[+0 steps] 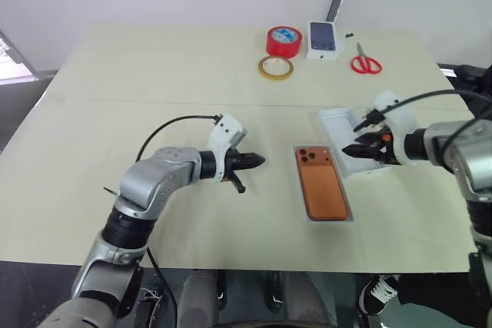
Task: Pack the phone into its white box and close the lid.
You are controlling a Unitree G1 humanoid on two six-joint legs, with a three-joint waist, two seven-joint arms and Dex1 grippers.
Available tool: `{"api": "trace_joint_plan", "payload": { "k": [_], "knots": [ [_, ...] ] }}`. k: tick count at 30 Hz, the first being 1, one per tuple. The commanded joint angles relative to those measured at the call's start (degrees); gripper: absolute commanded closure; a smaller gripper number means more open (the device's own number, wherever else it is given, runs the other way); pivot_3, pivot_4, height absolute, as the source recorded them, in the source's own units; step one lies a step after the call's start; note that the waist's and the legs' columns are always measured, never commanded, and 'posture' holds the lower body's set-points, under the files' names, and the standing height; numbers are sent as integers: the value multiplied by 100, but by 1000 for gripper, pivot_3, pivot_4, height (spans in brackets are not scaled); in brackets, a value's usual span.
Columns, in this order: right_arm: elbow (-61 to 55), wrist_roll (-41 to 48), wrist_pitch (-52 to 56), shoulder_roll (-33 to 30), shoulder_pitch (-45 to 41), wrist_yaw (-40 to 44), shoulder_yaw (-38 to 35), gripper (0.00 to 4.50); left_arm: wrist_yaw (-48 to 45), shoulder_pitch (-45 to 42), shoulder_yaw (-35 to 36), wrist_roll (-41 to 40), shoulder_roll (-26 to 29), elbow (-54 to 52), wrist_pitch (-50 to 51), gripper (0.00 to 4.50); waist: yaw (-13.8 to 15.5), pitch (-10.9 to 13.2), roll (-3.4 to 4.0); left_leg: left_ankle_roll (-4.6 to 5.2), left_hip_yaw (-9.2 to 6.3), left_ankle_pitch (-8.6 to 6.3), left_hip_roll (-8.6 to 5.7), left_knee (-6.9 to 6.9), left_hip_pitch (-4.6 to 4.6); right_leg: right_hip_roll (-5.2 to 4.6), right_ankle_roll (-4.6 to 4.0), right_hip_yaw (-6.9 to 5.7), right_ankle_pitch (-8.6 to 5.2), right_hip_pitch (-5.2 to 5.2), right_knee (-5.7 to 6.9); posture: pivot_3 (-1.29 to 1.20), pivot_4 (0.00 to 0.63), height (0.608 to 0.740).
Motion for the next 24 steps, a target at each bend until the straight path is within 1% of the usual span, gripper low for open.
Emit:
{"api": "trace_joint_plan", "payload": {
  "k": [1,7,14,19,21,22,23,24],
  "knots": [
    [291,-5,293,136,-329,-442,24,2166,-297,133,-112,-6,123,-504,-509,4500,-7,0,0,1,2,-1,-2,0,0,-2,0,0,0,0,0,0,150,740],
    [418,90,267,233,-354,-748,309,2166,-594,409,-239,174,426,-791,-1156,4500,-9,-2,4,2,1,-1,-1,0,-2,3,1,0,0,-1,1,0,150,740],
    [634,55,172,450,-431,-1101,393,2166,-645,507,-223,92,456,-853,-1198,4500,-7,-2,5,3,1,0,2,2,-1,11,4,0,1,0,2,0,150,740],
    [976,-24,94,649,-644,-1347,480,2166,-678,487,-245,115,450,-793,-1247,4500,-13,-3,6,3,2,0,2,2,-1,16,6,0,2,0,3,0,150,740],
    [1251,-124,26,827,-807,-1551,526,2166,-693,492,-279,159,453,-771,-1315,4500,-16,-3,6,3,2,0,1,2,-1,20,6,0,2,0,3,0,150,740],
    [1355,-142,6,882,-864,-1607,542,2697,-693,487,-298,184,450,-750,-1347,4500,-17,-3,7,3,2,0,1,2,-1,22,6,1,2,0,4,0,150,740],
    [1450,-160,15,951,-920,-1683,532,3004,-686,481,-316,205,448,-727,-1358,4500,-18,-4,7,3,2,0,1,2,-1,23,6,1,2,0,4,0,150,740],
    [1497,-172,15,992,-961,-1741,540,3511,-685,480,-328,220,447,-718,-1371,4500,-19,-4,7,3,2,0,1,2,-1,25,6,1,2,0,4,0,150,740]
  ]
}}
